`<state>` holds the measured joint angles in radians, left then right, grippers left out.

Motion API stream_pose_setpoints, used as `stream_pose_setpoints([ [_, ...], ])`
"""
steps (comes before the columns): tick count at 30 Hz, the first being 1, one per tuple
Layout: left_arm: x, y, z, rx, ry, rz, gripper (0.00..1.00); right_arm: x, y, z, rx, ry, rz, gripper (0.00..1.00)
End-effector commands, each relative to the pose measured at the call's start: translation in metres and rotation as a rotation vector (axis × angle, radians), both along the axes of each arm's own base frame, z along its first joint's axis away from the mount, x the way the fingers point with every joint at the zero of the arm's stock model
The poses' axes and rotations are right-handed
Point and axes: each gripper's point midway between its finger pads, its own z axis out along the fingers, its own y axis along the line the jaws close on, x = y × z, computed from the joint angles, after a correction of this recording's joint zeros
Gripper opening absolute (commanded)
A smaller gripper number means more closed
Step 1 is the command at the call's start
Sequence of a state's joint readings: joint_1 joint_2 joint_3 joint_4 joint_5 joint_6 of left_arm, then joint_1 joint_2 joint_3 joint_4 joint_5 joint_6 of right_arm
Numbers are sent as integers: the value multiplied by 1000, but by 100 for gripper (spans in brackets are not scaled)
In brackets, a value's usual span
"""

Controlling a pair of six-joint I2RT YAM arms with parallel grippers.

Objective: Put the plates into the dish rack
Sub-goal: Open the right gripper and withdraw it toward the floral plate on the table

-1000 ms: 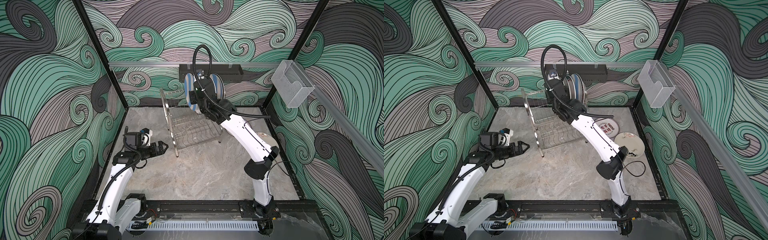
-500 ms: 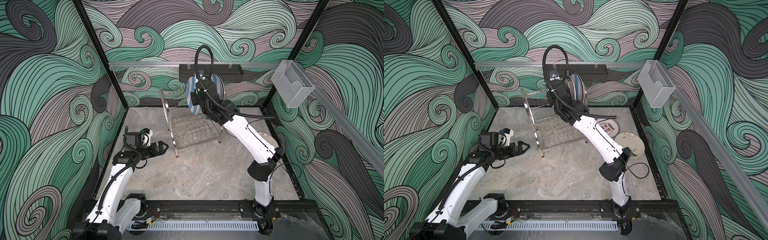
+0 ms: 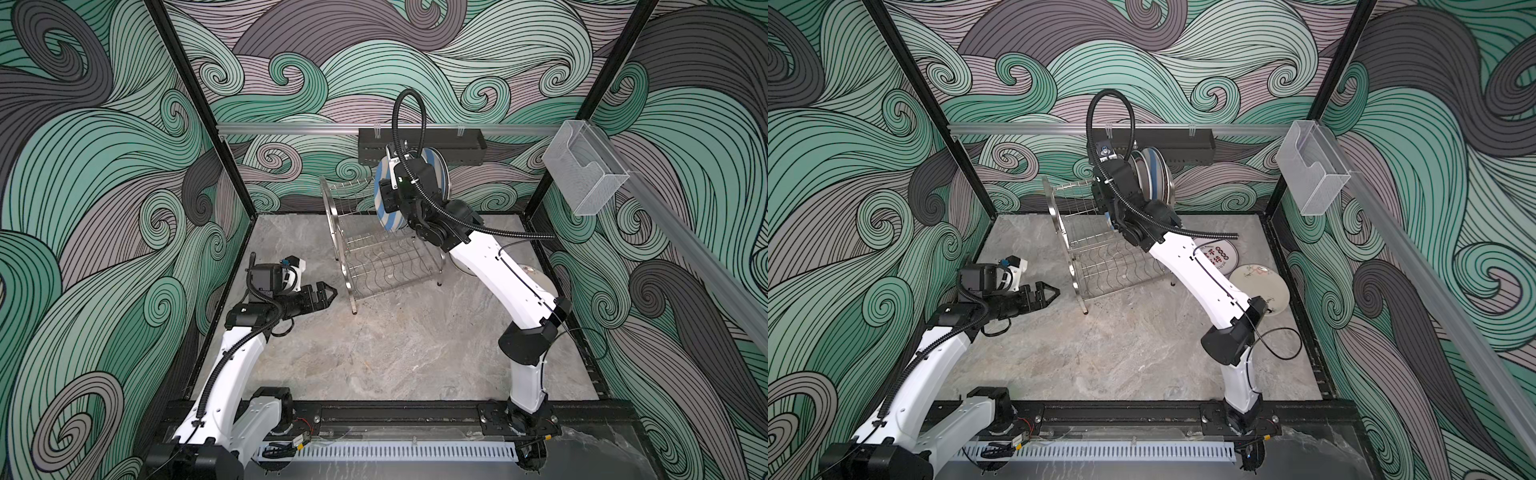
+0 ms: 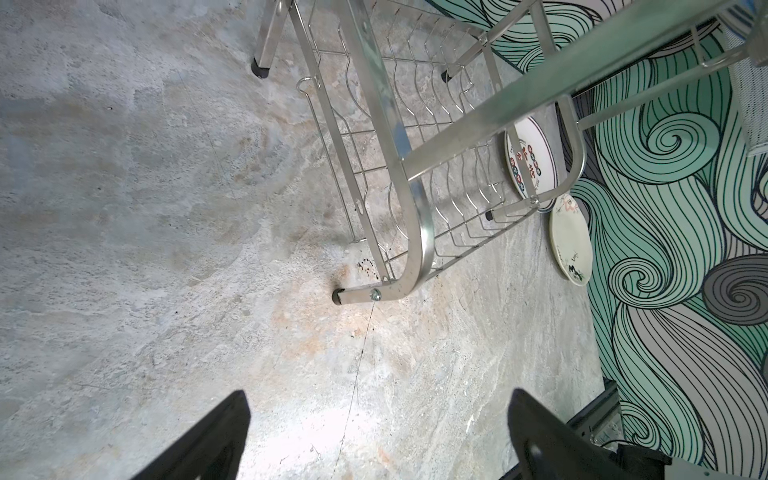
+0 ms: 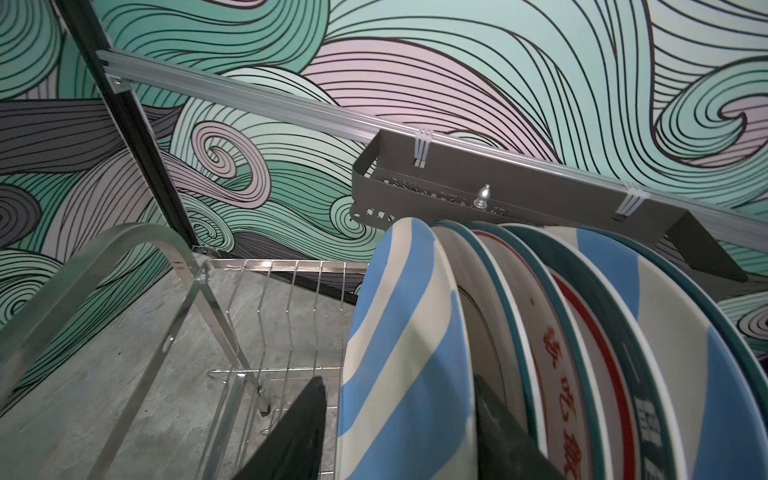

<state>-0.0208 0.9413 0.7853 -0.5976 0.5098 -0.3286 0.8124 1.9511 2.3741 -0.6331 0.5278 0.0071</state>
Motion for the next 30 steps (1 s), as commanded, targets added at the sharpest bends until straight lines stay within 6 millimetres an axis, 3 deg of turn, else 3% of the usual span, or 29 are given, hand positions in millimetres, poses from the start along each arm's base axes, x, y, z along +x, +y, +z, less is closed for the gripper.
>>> stream_pose_setpoints([
  [1, 4, -1, 8, -15, -29, -13, 99, -22, -9, 34, 32, -48, 64, 64],
  [10, 5, -7, 11, -45, -39, -40, 99, -54, -54, 54, 32, -80, 55, 73],
  [14, 5, -8, 13, -59, -48, -39, 99, -61, -94, 30, 3, -39, 0, 76],
  [17, 4, -10, 14, -71, -43, -42, 98, -66, -135, 2, 21, 20, -65, 77],
  [22, 0, -9, 15, -61, -42, -36, 99, -87, -208, -61, 21, 135, -211, 77],
  [27, -2, -16, 18, -96, -52, -31, 99, -114, -277, -141, 9, 302, -405, 81],
  [30, -3, -21, 19, -91, -54, -34, 99, -127, -296, -196, 78, 436, -467, 83],
])
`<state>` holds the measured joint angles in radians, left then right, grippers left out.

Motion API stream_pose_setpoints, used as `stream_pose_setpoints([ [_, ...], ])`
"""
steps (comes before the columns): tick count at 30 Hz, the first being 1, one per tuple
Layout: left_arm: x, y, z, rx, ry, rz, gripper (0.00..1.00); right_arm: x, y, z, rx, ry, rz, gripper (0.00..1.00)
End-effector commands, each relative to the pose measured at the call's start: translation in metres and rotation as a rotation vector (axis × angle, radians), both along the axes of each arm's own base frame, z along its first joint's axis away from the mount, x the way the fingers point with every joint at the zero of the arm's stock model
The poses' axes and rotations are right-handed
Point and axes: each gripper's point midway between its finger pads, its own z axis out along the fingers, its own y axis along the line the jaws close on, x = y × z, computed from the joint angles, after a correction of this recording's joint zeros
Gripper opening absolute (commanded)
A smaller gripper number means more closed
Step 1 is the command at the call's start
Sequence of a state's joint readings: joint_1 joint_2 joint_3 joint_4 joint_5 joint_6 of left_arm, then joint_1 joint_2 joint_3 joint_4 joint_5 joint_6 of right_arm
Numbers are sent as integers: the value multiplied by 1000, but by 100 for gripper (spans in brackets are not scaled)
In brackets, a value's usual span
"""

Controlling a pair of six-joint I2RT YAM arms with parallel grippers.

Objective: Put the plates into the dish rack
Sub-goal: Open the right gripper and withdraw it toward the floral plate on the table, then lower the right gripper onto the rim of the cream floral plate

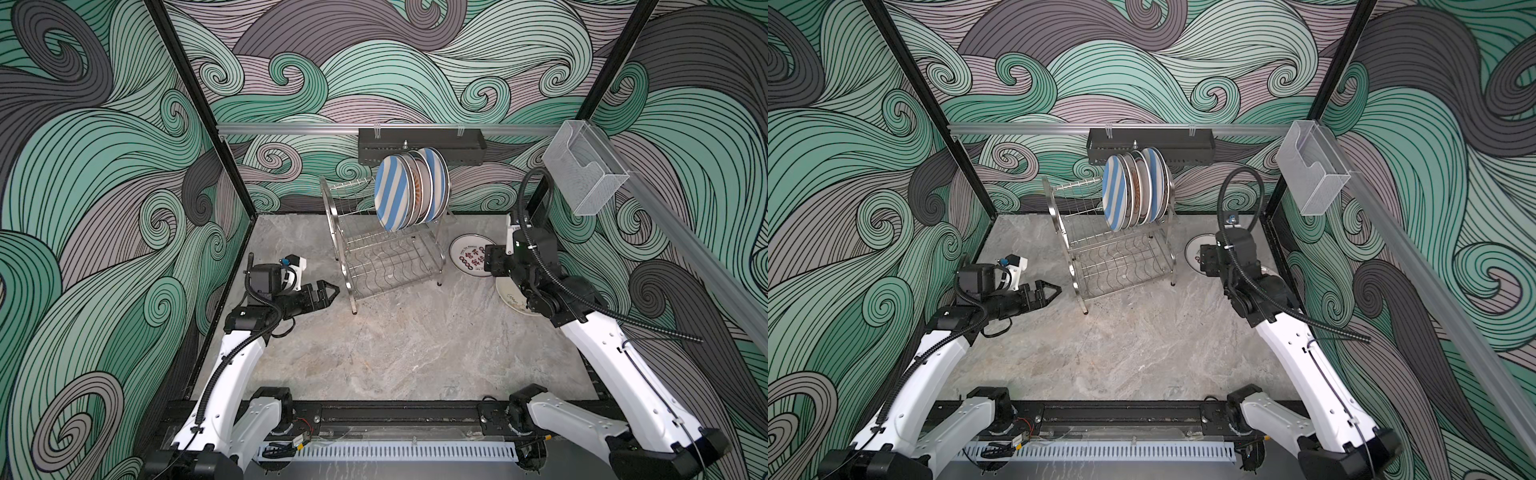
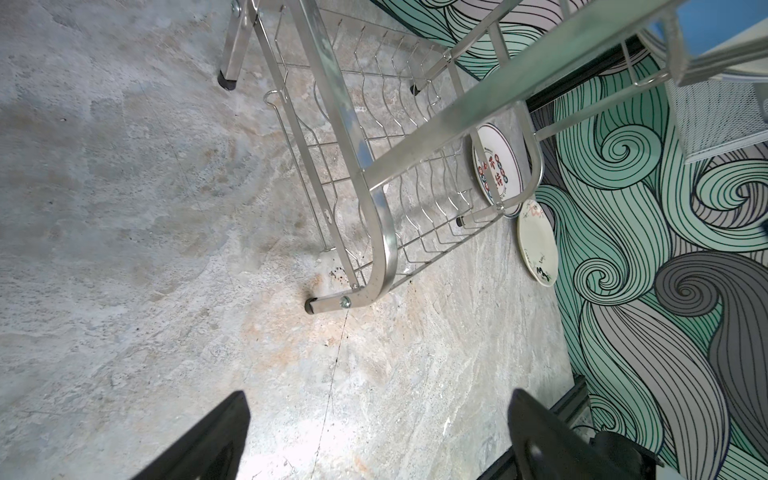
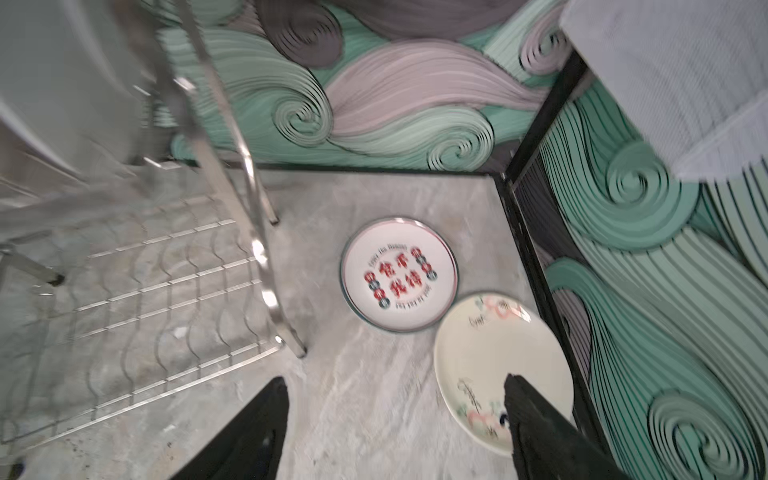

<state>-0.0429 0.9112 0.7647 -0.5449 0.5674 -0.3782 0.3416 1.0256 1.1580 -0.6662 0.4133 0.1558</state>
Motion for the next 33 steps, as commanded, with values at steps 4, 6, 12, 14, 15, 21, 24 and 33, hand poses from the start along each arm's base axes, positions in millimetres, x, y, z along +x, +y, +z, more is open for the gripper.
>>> stream_pose_setpoints([
  [4, -1, -15, 15, -31, -45, -7, 99, -22, -18, -102, 157, 241, -113, 88],
  [6, -1, -22, 17, -42, -59, -12, 99, -20, -28, -123, 151, 301, -154, 89],
  [12, -4, -42, 9, -48, -36, -88, 99, 2, -52, -151, 58, 356, -230, 97],
  [14, -7, -47, 8, -33, -19, -115, 99, 11, -55, -163, 75, 395, -232, 100],
  [15, -7, -48, 8, -27, -16, -121, 99, 15, -57, -172, 93, 428, -232, 100],
  [21, -13, -54, 16, -40, -39, -143, 99, 36, -56, -214, 181, 545, -203, 100],
  [24, -16, -54, 13, -37, -34, -146, 99, 45, -59, -227, 189, 578, -198, 100],
  [33, -18, -53, 8, -21, -35, -148, 99, 68, -68, -234, 184, 585, -184, 100],
])
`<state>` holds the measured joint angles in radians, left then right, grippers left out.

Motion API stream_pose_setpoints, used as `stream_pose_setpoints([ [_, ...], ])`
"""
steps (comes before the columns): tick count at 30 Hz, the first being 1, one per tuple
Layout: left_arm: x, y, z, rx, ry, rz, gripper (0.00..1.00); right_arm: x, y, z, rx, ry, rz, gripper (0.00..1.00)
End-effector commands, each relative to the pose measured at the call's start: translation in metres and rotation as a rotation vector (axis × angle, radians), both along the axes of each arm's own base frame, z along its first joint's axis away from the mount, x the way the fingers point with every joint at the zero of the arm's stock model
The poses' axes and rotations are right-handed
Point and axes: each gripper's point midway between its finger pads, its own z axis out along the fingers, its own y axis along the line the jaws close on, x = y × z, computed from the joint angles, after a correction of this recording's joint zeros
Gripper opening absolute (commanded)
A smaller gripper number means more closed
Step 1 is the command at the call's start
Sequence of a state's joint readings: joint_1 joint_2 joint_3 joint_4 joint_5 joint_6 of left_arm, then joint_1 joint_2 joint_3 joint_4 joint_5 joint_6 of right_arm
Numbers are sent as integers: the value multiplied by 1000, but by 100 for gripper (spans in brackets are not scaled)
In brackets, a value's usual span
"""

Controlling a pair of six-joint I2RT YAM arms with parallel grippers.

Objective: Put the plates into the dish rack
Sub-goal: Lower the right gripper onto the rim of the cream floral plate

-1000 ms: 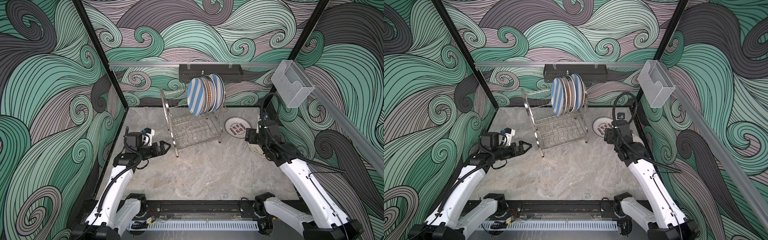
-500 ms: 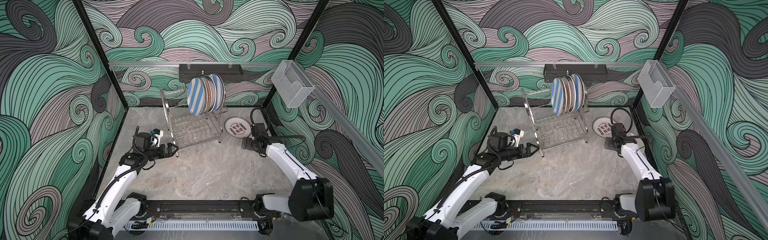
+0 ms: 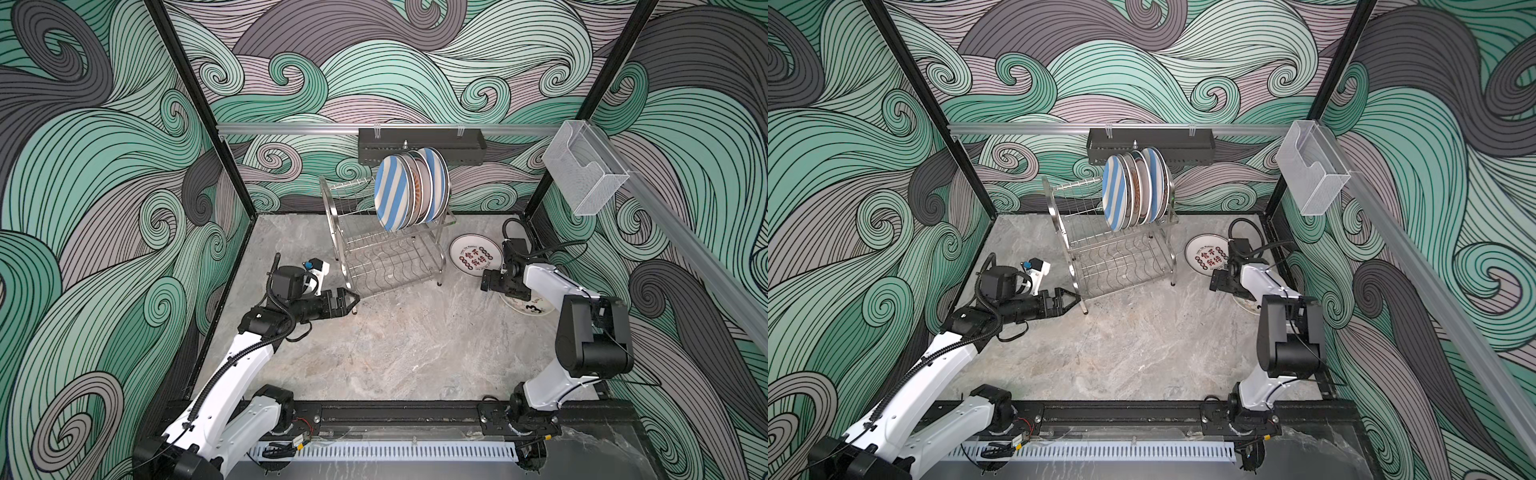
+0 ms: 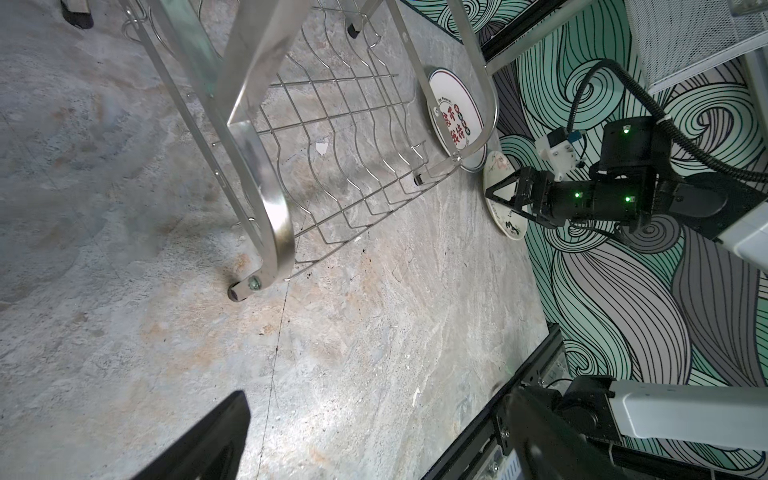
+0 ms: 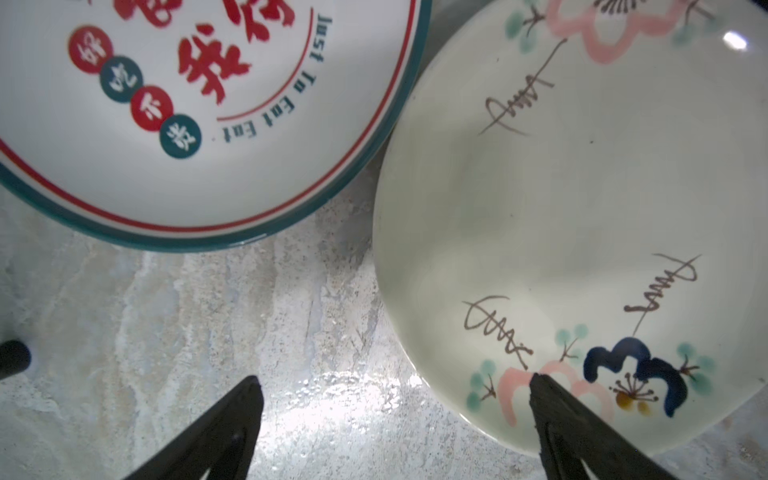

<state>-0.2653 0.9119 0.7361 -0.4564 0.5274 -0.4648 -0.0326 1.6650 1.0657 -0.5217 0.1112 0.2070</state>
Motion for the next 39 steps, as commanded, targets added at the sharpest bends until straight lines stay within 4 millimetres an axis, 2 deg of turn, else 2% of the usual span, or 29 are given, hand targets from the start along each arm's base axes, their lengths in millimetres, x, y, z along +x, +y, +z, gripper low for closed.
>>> stream_pose_setpoints([
  [1, -1, 1, 8, 12, -28, 0, 99, 14, 1, 2, 16, -19, 27, 100],
  [6, -3, 3, 8, 31, -35, -4, 99, 15, 5, -14, 82, 21, 9, 100],
  [13, -5, 5, 14, 40, -52, -7, 99, 12, 8, -22, 101, 41, 10, 100],
  [23, -3, 4, 16, 24, -68, -1, 99, -5, 15, -36, 141, 96, 6, 100],
  [34, -6, 4, 13, 18, -64, 1, 99, -33, 48, -33, 302, 93, 16, 100],
  [39, -6, 4, 11, 22, -62, -1, 99, -50, 74, -28, 367, 98, 53, 100],
])
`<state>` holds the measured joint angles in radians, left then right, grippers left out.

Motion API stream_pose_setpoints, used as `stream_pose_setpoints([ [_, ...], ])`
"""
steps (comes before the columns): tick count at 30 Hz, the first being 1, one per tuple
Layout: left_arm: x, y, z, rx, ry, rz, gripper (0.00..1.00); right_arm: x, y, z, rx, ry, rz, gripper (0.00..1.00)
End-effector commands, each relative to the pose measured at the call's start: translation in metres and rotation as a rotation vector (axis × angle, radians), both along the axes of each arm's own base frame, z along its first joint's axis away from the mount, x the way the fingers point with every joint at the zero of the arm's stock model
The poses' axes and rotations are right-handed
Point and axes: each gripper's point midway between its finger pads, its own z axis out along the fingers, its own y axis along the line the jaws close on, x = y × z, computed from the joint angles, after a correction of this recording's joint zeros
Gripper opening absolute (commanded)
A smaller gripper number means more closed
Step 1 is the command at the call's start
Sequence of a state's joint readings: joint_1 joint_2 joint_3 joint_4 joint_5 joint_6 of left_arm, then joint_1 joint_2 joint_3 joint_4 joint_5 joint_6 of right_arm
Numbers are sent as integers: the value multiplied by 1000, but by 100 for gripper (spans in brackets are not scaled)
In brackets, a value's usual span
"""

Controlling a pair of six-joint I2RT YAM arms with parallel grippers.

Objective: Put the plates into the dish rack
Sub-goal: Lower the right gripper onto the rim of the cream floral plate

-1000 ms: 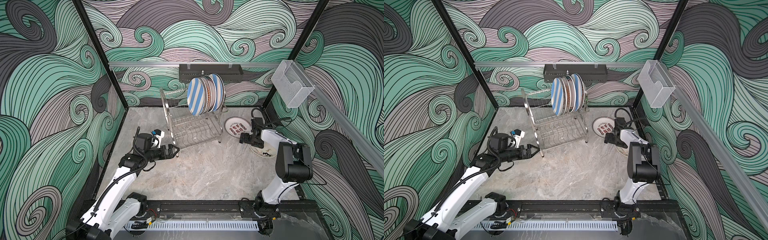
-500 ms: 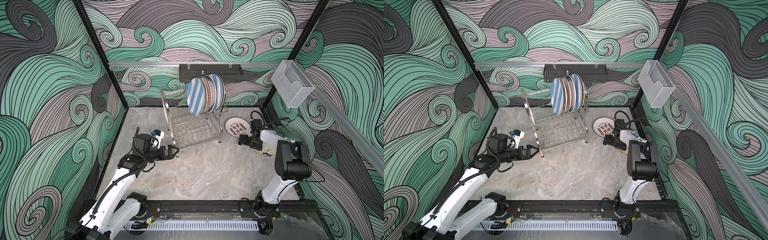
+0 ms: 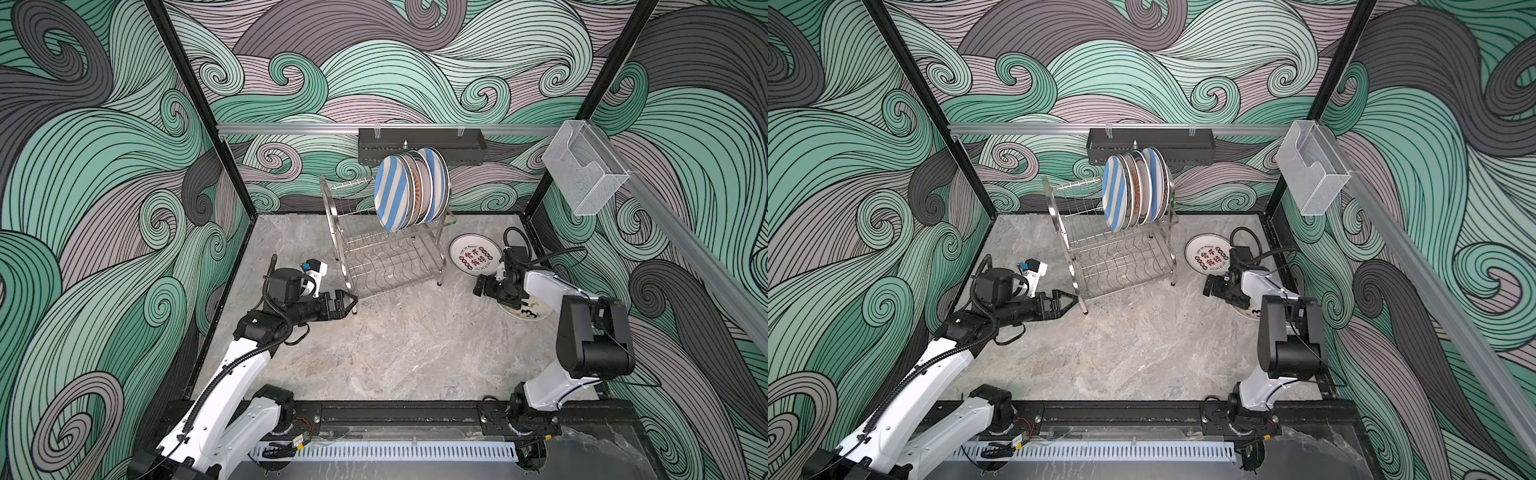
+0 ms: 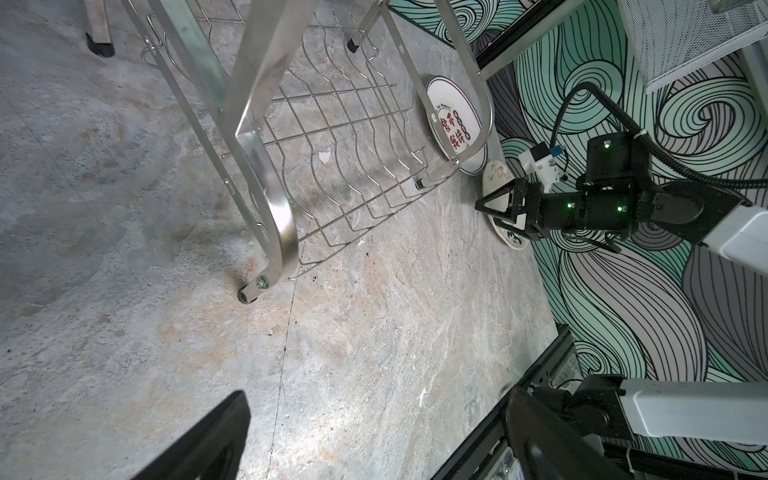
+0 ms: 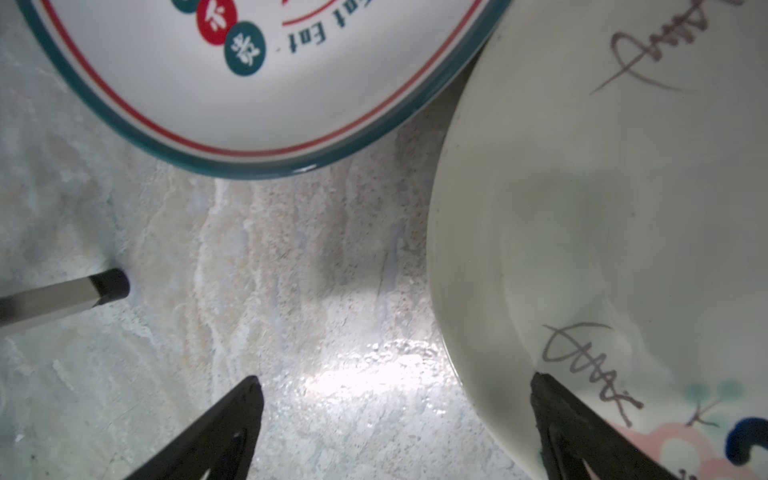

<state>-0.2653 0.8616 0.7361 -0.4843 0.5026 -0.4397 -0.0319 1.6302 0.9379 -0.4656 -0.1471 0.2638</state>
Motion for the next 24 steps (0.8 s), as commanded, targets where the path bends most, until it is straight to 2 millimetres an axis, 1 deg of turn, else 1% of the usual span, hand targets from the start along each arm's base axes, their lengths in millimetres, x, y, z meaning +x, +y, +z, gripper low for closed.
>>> stream_pose_setpoints([
  [1, -1, -1, 5, -1, -20, -7, 99, -29, 34, -4, 108, 69, 38, 100],
  [5, -1, -1, 2, 5, -17, -6, 99, -48, 55, -1, 127, 67, 73, 100],
  [10, -3, -1, 0, 10, -14, -12, 99, -70, 81, 5, 193, 57, 109, 100],
  [15, -3, 0, -2, 17, -15, -13, 99, -95, 107, 8, 231, 60, 186, 99],
  [19, -2, -1, 1, 13, -21, -13, 99, -115, 132, 11, 289, 59, 233, 99],
  [21, -1, -1, 1, 10, -22, -11, 99, -123, 142, 11, 311, 57, 247, 99],
  [24, -2, -1, -2, 6, -14, -10, 99, -133, 164, 11, 368, 51, 271, 99],
])
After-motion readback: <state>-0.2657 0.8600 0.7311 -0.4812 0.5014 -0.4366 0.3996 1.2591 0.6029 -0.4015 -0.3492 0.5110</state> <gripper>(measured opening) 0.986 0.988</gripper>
